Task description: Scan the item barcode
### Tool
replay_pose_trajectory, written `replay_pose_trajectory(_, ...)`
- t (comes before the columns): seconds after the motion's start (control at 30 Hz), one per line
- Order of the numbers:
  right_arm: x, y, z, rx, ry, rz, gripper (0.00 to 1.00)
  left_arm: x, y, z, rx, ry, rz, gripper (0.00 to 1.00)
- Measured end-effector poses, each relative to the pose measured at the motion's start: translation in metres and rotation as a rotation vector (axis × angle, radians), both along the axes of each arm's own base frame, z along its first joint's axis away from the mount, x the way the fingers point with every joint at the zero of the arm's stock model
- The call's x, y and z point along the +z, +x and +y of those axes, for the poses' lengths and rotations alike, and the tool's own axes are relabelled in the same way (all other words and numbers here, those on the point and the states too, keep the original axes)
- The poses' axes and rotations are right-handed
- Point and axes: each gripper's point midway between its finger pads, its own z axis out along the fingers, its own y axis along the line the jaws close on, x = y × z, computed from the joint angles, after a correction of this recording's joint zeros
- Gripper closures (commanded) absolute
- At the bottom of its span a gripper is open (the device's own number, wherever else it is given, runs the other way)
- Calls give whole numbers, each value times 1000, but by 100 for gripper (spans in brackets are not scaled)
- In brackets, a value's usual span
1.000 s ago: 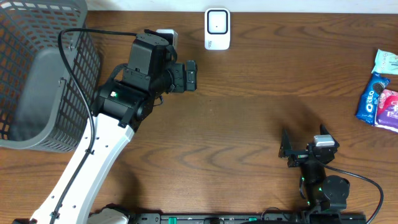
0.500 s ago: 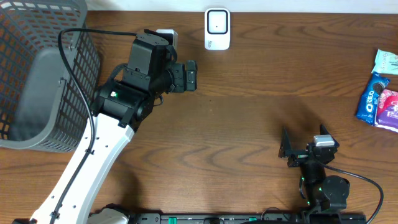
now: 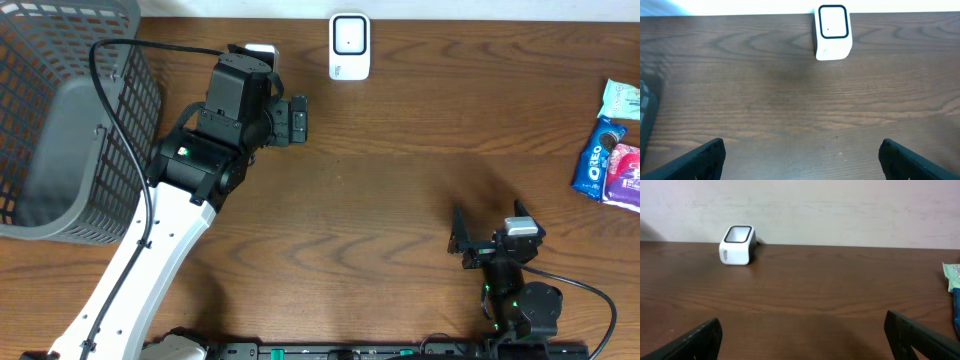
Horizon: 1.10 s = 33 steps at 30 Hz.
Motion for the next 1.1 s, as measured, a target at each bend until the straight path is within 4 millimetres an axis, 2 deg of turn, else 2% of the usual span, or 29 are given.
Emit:
replay_pose_trajectory(0.07, 0, 0, 0, 0, 0, 0, 1, -2, -2, 2, 1, 16, 9, 2)
replay_pose_trajectory(0.17, 0, 0, 0, 0, 0, 0, 1, -16, -13, 11, 11, 58, 80, 2)
replay_pose_trajectory(0.3, 0, 0, 0, 0, 0, -1, 1, -34, -34, 35, 50, 111, 194, 2)
replay_pose_trajectory(0.43, 0, 0, 0, 0, 0, -2, 1, -46, -50, 62, 109, 117, 215, 2)
replay_pose_trajectory(0.6, 1, 0, 0, 0, 0, -4, 1, -68, -62, 87, 171, 59, 128, 2)
replay_pose_trajectory(0.8, 1, 0, 0, 0, 0, -4, 1, -98, -88, 110, 220, -22, -15, 2)
replay_pose_trajectory(1.1, 1, 0, 0, 0, 0, -4, 1, -114, -126, 129, 264, -77, -231, 2)
